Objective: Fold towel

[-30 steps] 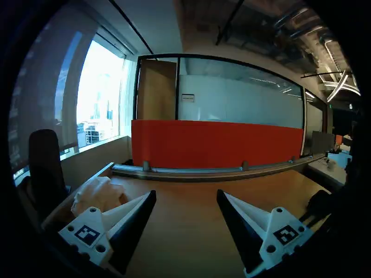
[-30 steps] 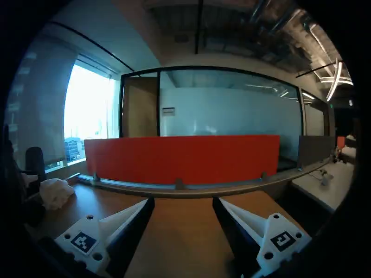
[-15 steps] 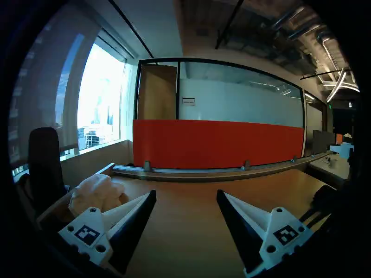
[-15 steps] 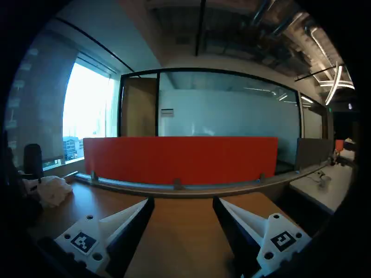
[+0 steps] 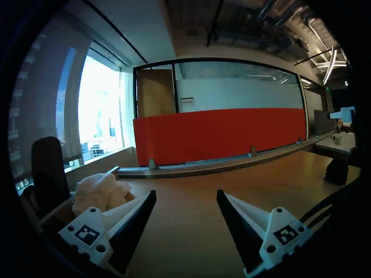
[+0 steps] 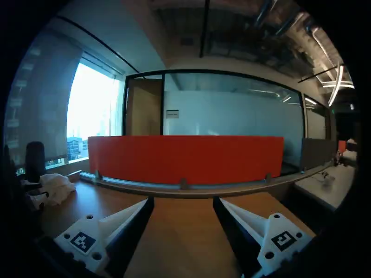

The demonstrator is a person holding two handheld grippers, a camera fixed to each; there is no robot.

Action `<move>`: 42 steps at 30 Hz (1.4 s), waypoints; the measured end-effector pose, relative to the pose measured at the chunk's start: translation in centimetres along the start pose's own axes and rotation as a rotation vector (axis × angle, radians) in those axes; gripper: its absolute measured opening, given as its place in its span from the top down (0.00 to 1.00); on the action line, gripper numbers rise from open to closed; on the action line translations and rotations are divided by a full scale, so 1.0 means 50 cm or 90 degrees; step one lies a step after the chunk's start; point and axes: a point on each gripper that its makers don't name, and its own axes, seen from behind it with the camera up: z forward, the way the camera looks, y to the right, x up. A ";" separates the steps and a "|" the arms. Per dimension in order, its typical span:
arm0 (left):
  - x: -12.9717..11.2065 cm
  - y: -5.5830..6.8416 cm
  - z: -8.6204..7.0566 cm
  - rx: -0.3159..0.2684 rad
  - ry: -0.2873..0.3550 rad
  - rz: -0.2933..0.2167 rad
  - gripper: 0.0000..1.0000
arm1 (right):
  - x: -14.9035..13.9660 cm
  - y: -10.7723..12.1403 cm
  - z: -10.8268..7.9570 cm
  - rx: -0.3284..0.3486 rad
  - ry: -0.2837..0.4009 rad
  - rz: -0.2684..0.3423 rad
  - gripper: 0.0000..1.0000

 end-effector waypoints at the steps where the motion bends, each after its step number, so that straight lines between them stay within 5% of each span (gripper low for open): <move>1: -0.002 0.002 0.000 0.000 0.005 0.000 0.03 | -0.004 -0.004 0.000 0.002 -0.001 -0.002 0.02; 27: -0.097 0.024 -0.004 0.017 0.058 -0.054 0.03 | -0.087 -0.021 0.000 0.012 -0.009 -0.016 0.02; 42: -0.130 0.030 -0.008 0.018 0.058 -0.058 0.03 | -0.111 -0.032 0.002 0.022 -0.015 -0.023 0.02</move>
